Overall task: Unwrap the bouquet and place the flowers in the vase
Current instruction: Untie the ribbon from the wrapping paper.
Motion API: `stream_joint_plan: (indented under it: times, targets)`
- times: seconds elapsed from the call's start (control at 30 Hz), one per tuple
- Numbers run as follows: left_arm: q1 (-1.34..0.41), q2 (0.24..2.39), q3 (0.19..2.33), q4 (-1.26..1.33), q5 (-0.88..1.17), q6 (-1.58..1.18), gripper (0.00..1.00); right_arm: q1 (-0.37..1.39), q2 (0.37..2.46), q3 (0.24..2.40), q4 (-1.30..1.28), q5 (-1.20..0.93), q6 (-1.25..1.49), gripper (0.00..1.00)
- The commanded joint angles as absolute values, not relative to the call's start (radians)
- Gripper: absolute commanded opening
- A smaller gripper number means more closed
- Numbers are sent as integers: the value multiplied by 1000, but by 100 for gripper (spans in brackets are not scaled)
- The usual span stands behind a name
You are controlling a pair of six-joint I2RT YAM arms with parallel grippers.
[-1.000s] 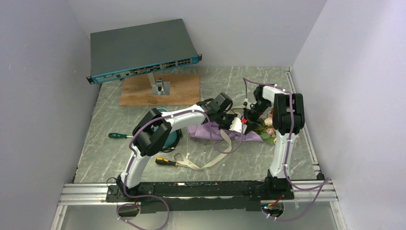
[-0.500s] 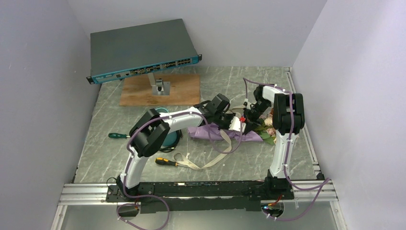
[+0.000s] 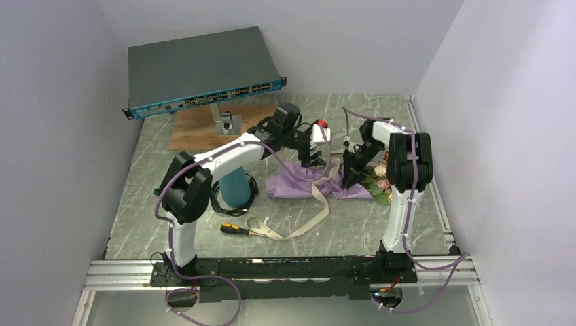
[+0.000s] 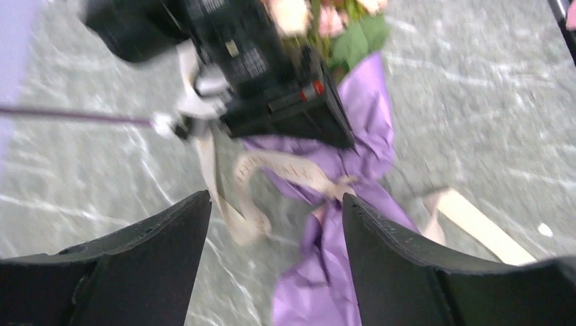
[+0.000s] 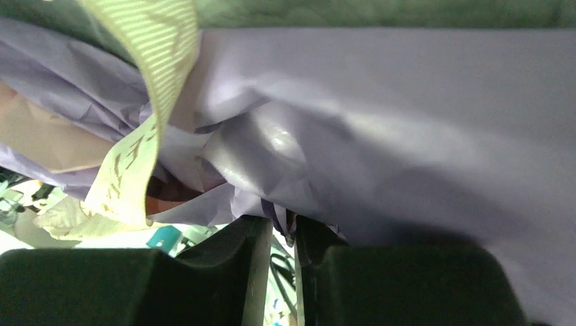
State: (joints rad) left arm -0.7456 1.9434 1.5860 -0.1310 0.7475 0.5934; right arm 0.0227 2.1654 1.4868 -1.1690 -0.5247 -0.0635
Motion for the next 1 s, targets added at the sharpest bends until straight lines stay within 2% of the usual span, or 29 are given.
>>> stream_joint_plan:
  times: [0.0,0.4,0.63,0.77,0.97]
  targets:
    - [-730,1893,1486,-240,786,591,78,28,2096,1504,-936,-517,-136,24]
    - [-725,1931,1401,-232,688,524,76,26,1941,1485,-977,-649,-239,37]
    - [-724,1975,1396,-223,692,470,76,39,1836,1390,-916,-832,-247,33]
    - [-723,1982,1389,-208,691,463,76,75,1842,1393,-872,-825,-191,29]
    - [-724,1992,1396,-206,693,460,76,120,1853,1405,-843,-760,-158,29]
